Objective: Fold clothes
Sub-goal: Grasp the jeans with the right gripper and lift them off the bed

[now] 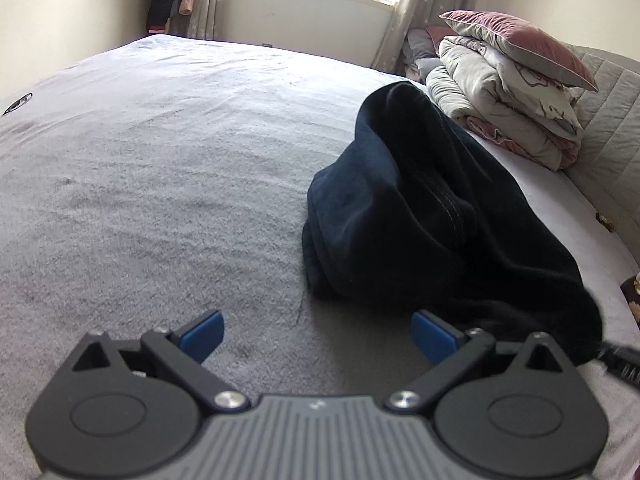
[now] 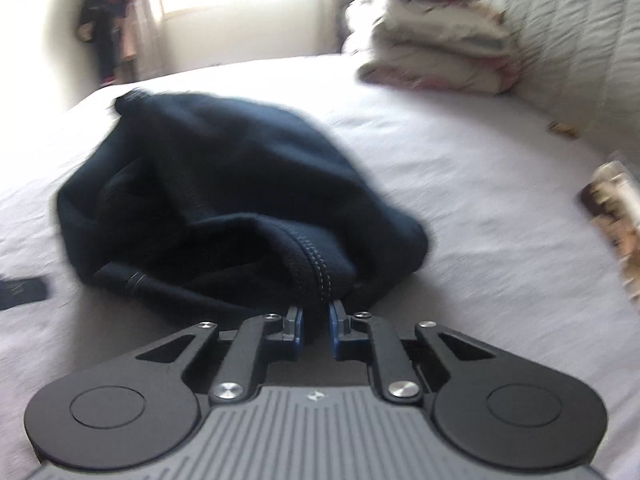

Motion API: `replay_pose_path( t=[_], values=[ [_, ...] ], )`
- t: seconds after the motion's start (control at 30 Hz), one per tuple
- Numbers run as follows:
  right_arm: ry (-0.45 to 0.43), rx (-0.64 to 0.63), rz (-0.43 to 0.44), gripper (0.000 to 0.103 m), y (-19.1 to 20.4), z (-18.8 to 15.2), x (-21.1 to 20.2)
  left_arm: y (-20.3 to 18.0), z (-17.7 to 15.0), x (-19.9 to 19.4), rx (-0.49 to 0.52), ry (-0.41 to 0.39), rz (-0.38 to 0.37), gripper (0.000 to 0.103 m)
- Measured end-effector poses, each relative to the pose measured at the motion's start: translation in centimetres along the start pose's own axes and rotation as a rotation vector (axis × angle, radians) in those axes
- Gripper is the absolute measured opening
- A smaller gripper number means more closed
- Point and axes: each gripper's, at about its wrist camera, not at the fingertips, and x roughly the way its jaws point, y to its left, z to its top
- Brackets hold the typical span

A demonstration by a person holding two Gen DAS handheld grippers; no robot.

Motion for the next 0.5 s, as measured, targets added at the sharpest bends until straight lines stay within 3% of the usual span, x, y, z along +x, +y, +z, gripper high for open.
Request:
replay_pose_path(
  t=[0.2,0.5],
  values=[
    [-0.054,-0.005,-0.178,0.010,-4.1,2.9,1.1,0.1,0.4,0.6,0.008,-0.014,-0.021,0.101],
    [-0.165,0.004,-0.356,0.009,-8.0,5.4,2.4,0.9,0.9,1.4,-0.016,-0.003,-0.040,0.101]
  ],
)
